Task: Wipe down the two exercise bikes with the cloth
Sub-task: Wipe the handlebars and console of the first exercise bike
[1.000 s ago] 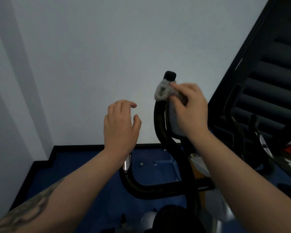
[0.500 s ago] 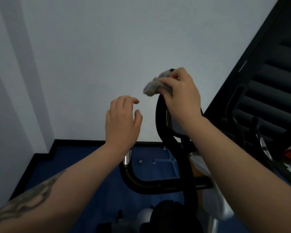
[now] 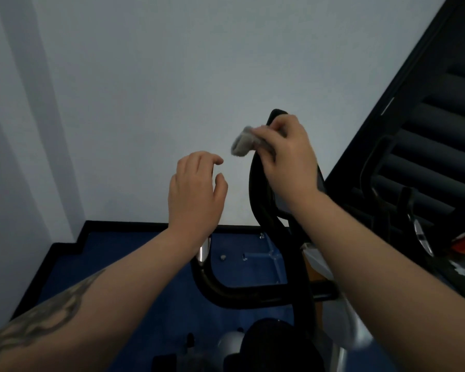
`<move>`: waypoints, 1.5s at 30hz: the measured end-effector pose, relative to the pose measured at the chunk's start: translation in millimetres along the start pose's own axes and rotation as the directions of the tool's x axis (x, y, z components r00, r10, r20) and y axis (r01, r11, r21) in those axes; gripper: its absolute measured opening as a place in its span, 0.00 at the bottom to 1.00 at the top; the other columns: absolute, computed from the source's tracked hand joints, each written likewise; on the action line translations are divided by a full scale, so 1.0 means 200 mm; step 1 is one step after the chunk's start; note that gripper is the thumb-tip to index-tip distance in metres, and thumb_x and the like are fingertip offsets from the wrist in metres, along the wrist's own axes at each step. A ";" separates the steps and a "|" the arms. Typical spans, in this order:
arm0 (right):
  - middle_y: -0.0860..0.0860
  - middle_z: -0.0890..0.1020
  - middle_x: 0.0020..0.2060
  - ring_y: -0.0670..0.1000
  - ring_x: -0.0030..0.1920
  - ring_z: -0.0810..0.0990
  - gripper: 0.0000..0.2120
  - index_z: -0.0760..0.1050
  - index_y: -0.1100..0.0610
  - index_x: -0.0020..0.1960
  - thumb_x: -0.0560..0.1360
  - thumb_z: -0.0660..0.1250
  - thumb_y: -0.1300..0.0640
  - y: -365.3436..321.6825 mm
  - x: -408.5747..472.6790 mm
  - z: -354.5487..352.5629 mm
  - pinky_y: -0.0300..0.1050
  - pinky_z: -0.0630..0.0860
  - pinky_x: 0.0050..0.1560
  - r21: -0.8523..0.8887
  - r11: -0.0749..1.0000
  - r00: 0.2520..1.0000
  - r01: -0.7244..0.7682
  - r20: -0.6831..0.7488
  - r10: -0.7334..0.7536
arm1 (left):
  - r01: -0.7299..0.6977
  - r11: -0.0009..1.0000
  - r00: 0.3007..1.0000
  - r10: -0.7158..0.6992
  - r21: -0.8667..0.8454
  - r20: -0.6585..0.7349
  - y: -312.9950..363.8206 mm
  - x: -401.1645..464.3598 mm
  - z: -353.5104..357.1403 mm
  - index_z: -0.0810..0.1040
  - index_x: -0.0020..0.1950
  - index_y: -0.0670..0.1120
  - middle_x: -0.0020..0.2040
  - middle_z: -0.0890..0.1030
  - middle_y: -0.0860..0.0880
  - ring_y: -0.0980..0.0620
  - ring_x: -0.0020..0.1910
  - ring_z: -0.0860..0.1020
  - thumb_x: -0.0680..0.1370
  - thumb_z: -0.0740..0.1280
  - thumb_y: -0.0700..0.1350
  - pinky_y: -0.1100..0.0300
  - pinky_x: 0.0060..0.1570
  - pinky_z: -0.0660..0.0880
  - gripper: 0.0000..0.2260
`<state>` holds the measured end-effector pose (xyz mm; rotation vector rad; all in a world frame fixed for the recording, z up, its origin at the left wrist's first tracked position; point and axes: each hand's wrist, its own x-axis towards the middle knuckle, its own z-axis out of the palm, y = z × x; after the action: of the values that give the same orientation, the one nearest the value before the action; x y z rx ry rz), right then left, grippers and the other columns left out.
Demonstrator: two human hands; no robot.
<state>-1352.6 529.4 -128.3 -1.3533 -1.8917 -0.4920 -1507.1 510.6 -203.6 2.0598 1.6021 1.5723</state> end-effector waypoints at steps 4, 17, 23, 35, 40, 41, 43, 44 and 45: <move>0.57 0.74 0.57 0.56 0.56 0.71 0.10 0.82 0.58 0.56 0.76 0.68 0.61 -0.02 -0.20 0.09 0.48 0.73 0.52 0.092 0.993 0.991 -0.069 0.124 0.057 | -0.010 1.000 1.000 0.010 0.008 0.004 0.00 -0.01 0.00 0.76 0.59 0.45 0.57 0.77 0.48 0.47 0.59 0.72 0.78 0.64 0.40 0.53 0.51 0.71 0.10; 0.52 0.70 0.55 0.45 0.54 0.72 0.12 0.81 0.56 0.59 0.77 0.68 0.63 -0.03 -0.24 0.03 0.32 0.68 0.58 0.259 0.939 0.967 -0.228 0.170 0.188 | -0.006 1.000 1.000 0.006 0.005 0.011 0.00 -0.01 0.00 0.75 0.59 0.45 0.58 0.76 0.48 0.48 0.60 0.71 0.78 0.64 0.40 0.54 0.53 0.69 0.10; 0.47 0.76 0.47 0.44 0.47 0.76 0.11 0.80 0.43 0.51 0.74 0.72 0.58 0.10 -0.17 -0.17 0.31 0.70 0.47 0.288 0.929 0.861 -0.233 0.506 0.059 | 0.005 1.000 1.000 -0.005 0.006 0.002 0.01 -0.01 0.00 0.76 0.59 0.45 0.58 0.76 0.49 0.48 0.60 0.71 0.78 0.63 0.40 0.53 0.53 0.71 0.10; 0.44 0.76 0.48 0.42 0.50 0.76 0.12 0.79 0.42 0.48 0.73 0.73 0.59 0.10 -0.24 -0.20 0.30 0.69 0.54 0.347 0.892 0.782 -0.289 0.624 0.011 | 0.000 1.000 1.000 0.000 0.011 0.014 0.00 -0.02 0.00 0.76 0.60 0.45 0.60 0.77 0.48 0.48 0.61 0.72 0.79 0.62 0.39 0.49 0.55 0.72 0.11; 0.47 0.78 0.48 0.43 0.49 0.76 0.09 0.80 0.45 0.52 0.75 0.71 0.57 0.10 -0.09 -0.14 0.29 0.68 0.50 0.330 0.906 0.858 -0.265 0.510 0.065 | 0.002 0.999 1.000 -0.002 0.042 -0.003 -0.01 -0.02 0.00 0.76 0.60 0.46 0.60 0.77 0.50 0.49 0.61 0.72 0.78 0.62 0.39 0.52 0.54 0.71 0.11; 0.49 0.77 0.50 0.46 0.51 0.76 0.09 0.81 0.49 0.55 0.75 0.70 0.58 0.07 -0.14 -0.09 0.32 0.68 0.51 0.320 0.903 0.894 -0.288 0.428 0.133 | -0.001 0.999 1.000 0.001 0.052 0.002 -0.01 -0.02 0.00 0.75 0.61 0.46 0.61 0.77 0.49 0.49 0.61 0.72 0.78 0.62 0.39 0.52 0.54 0.72 0.12; 0.50 0.75 0.50 0.47 0.51 0.75 0.11 0.81 0.54 0.58 0.76 0.69 0.60 0.03 -0.27 -0.06 0.36 0.69 0.53 0.329 0.895 0.921 -0.300 0.345 0.182 | -0.001 0.997 1.000 -0.002 0.080 0.029 0.01 -0.02 -0.01 0.75 0.63 0.45 0.64 0.75 0.49 0.49 0.64 0.71 0.78 0.62 0.39 0.51 0.57 0.71 0.13; 0.49 0.75 0.49 0.46 0.50 0.75 0.11 0.81 0.54 0.58 0.76 0.69 0.60 0.03 -0.33 -0.08 0.38 0.70 0.53 0.332 0.901 0.926 -0.280 0.342 0.162 | 0.006 0.995 0.999 -0.011 0.100 0.050 0.02 -0.03 -0.02 0.74 0.65 0.45 0.68 0.73 0.48 0.48 0.66 0.70 0.79 0.62 0.39 0.50 0.59 0.70 0.15; 0.47 0.75 0.49 0.45 0.49 0.75 0.11 0.81 0.53 0.57 0.75 0.70 0.59 0.06 -0.39 -0.12 0.39 0.71 0.53 0.335 0.908 0.924 -0.253 0.361 0.124 | 0.013 0.993 0.997 -0.022 0.121 0.073 0.03 -0.04 -0.03 0.72 0.68 0.45 0.71 0.70 0.47 0.47 0.69 0.68 0.79 0.62 0.40 0.50 0.61 0.69 0.17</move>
<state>-1321.1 468.0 -171.8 -1.3999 -1.9593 0.2119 -1506.9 499.5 -203.4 2.1296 1.7234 1.4082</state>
